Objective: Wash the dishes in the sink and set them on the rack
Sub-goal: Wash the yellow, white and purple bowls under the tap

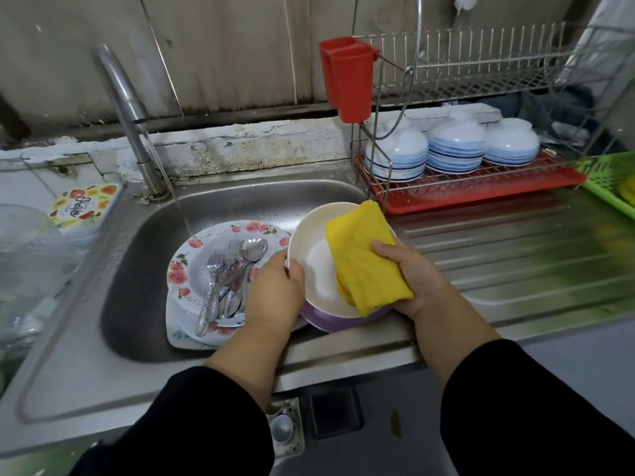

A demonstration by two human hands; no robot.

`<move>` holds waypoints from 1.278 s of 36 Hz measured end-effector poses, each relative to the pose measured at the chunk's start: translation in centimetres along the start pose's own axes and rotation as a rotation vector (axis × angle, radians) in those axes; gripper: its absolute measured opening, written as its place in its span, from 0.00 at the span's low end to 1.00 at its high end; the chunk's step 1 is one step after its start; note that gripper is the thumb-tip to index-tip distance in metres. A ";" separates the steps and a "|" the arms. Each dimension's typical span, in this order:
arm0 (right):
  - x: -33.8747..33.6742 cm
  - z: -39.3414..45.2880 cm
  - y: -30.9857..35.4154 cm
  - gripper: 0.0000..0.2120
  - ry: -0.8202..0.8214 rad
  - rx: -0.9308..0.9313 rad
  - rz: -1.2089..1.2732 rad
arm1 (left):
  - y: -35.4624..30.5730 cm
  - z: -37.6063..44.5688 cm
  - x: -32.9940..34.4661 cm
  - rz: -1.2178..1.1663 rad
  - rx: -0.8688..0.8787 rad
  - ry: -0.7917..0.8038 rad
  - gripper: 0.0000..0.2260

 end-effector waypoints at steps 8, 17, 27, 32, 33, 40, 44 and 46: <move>-0.2 0.0 0.0 0.15 -0.037 -0.008 -0.078 | 0.0 -0.5 -0.4 -0.160 0.001 -0.063 0.15; -0.1 -0.3 0.5 0.11 -0.107 -0.125 -0.135 | 0.1 -0.7 -0.4 -0.358 0.011 -0.057 0.15; 0.3 -1.2 1.8 0.13 -0.305 -0.436 -0.541 | 0.3 -0.6 0.1 -0.701 0.020 0.189 0.30; 0.2 -1.1 1.4 0.07 -0.286 -0.371 -0.503 | 0.0 -0.9 0.2 -0.814 0.051 0.245 0.35; 0.2 -1.1 1.4 0.07 -0.277 -0.366 -0.499 | 0.0 -1.0 0.1 -0.817 0.053 0.232 0.35; 0.8 -1.2 0.8 0.07 -0.201 -0.295 -0.526 | -0.5 -1.2 -1.0 -0.821 0.146 0.019 0.28; 1.8 -0.7 0.5 0.05 -0.184 -0.283 -0.543 | 0.0 -0.9 -1.2 -0.967 0.108 -0.005 0.30; 3.0 -0.5 0.7 0.06 -0.249 -0.304 -0.693 | 0.2 -0.6 -1.1 -1.050 0.099 0.037 0.30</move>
Point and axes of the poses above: each hand's wrist, its own z-axis towards the middle knuckle, its own x-axis out of the palm, y = z × x, the point moved 4 cm from there along z, towards the middle knuckle, and after that the axes turned 13 degrees about y, right-handed, at the moved point
